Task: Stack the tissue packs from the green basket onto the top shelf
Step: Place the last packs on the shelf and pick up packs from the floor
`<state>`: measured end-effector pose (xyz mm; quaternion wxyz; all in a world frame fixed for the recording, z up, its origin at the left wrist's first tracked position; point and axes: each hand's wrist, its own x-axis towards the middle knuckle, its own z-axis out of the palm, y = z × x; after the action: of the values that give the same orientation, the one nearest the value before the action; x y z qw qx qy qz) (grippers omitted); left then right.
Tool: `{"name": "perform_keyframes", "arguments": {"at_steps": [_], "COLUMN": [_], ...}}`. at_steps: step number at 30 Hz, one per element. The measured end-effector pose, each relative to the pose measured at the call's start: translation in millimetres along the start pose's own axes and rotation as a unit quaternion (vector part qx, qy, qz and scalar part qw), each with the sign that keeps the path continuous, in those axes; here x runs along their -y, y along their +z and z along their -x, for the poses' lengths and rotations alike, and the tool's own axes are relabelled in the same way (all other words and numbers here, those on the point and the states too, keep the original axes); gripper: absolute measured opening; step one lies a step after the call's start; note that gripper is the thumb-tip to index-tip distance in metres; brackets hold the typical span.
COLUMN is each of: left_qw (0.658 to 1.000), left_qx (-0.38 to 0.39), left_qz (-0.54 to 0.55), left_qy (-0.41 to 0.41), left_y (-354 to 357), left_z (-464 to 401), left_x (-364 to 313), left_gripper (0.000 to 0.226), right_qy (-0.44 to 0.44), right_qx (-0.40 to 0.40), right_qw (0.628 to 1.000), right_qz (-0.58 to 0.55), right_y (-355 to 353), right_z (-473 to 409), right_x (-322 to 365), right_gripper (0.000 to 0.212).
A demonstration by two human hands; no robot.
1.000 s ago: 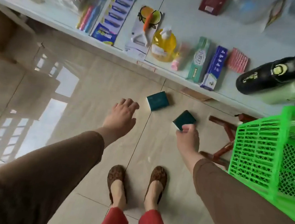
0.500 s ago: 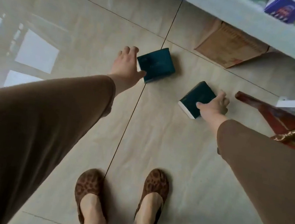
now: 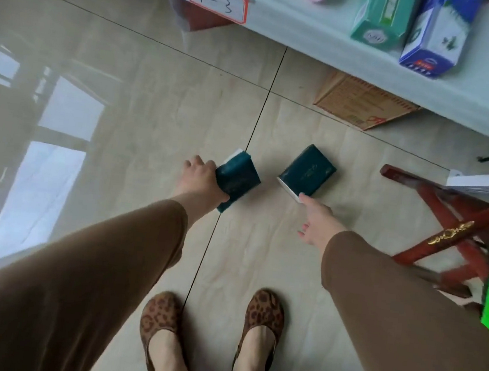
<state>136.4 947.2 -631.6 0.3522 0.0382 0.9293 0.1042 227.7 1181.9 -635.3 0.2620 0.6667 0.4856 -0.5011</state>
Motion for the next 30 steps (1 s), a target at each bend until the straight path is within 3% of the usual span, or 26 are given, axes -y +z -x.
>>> {"name": "perform_keyframes", "arguments": {"at_steps": [5,8,10,14,16,19,24,30], "left_qw": [0.997,0.993,0.989,0.987,0.986,0.986,0.974,0.954], "left_qx": [0.004,-0.004,-0.012,-0.014,-0.003,-0.011,-0.011,-0.058], "left_qz": [0.077,0.118,0.143,0.159,0.167,0.160,0.207,0.292], "left_qy": [0.005,0.019,0.028,0.020,0.002,-0.037,-0.092,-0.029], "left_y": [2,9,16,23,17,-11,-112,-313], "left_z": [18,-4,-15,0,29,91,216,340], "left_x": [29,24,19,19,24,36,48,33], "left_gripper": [0.046,0.042,0.041,0.043,0.043,0.039,0.032,0.039], "right_qy": [-0.010,-0.029,-0.044,-0.091,-0.114,-0.147,-0.228,-0.363], "right_qx": [-0.022,-0.038,-0.040,-0.011,-0.022,-0.042,0.014,-0.001], "right_qw": [0.997,0.997,0.997,0.993,0.990,0.985,0.969,0.927], "right_qz": [-0.072,-0.056,-0.054,-0.080,-0.076,-0.074,-0.096,-0.094], "right_y": [25,41,47,54,48,24,-34,-107], "right_z": [-1,-23,-39,-30,-4,69,235,455], "right_x": [10,23,24,7,-13,-46,-65,-4], "right_gripper": [0.089,0.103,0.098,0.058,0.050,0.048,0.052,0.058]}}
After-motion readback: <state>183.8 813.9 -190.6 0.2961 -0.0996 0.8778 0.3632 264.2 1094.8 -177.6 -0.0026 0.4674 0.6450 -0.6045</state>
